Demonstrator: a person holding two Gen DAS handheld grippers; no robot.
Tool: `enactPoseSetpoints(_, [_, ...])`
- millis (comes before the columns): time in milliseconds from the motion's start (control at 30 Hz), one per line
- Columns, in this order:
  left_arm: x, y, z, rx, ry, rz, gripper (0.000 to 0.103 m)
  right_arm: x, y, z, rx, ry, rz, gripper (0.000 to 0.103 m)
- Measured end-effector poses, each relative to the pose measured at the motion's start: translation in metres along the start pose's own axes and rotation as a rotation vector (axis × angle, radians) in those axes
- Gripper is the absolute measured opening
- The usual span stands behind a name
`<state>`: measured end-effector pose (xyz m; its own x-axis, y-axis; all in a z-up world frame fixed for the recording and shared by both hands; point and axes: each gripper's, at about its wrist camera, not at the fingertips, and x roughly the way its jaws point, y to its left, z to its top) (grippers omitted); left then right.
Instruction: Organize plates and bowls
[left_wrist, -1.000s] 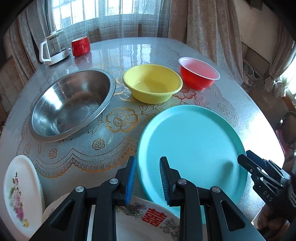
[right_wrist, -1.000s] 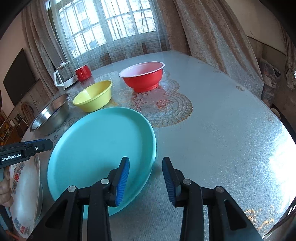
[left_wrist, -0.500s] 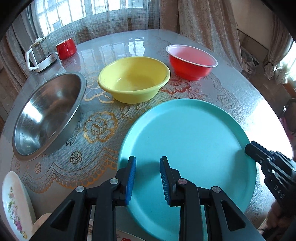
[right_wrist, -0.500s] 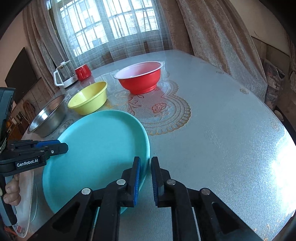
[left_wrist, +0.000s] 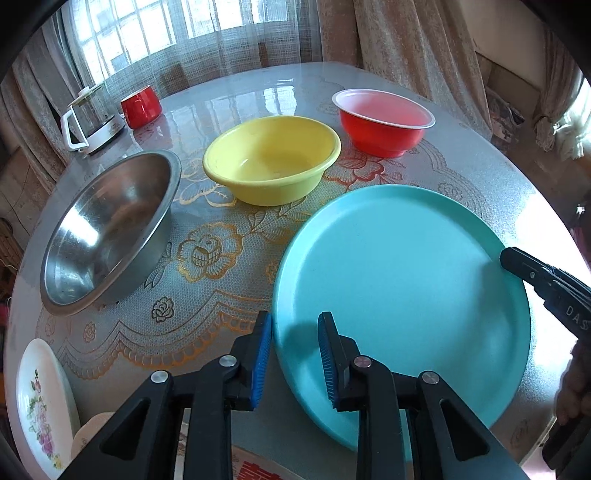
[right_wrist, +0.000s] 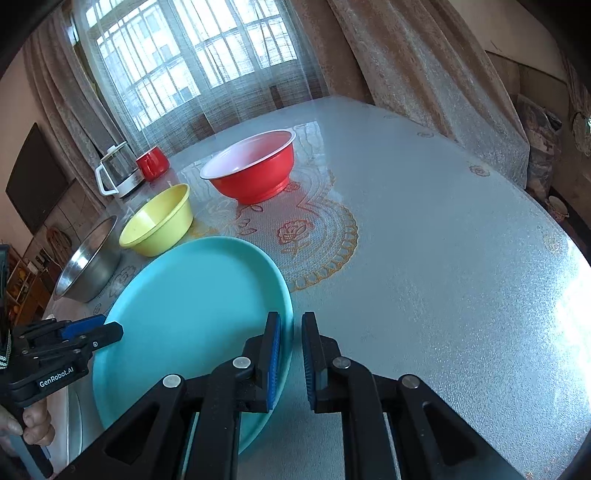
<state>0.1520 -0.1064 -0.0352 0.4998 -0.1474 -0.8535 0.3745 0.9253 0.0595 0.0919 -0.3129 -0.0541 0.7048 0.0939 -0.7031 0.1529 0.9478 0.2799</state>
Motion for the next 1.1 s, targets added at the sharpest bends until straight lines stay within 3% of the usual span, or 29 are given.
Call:
enactPoseSetpoints(400, [0.005, -0.009, 0.005, -0.037, -0.012, 0.031, 0.023, 0.000, 0.003, 0.002, -0.047, 0.018, -0.036, 0.010])
enactPoseSetpoints(500, [0.000, -0.007, 0.003, -0.056, -0.015, 0.014, 0.023, -0.002, 0.002, 0.001, -0.032, 0.024, -0.036, 0.014])
enactPoseSetpoints(567, [-0.011, -0.003, 0.002, -0.068, -0.047, 0.015, 0.023, -0.005, -0.001, 0.002, -0.017, 0.014, -0.053, 0.028])
enactPoseSetpoints(800, [-0.049, 0.028, -0.013, -0.191, -0.119, 0.012, 0.024, -0.023, 0.007, 0.005, -0.004, -0.024, -0.054, 0.035])
enactPoseSetpoints(933, [-0.073, 0.051, -0.034, -0.240, -0.164, 0.031, 0.026, -0.032, 0.034, 0.007, -0.058, -0.031, 0.014, 0.039])
enactPoseSetpoints(1100, [-0.101, 0.092, -0.064, -0.316, -0.217, 0.059, 0.027, -0.035, 0.087, 0.003, -0.151, 0.024, 0.204, 0.040])
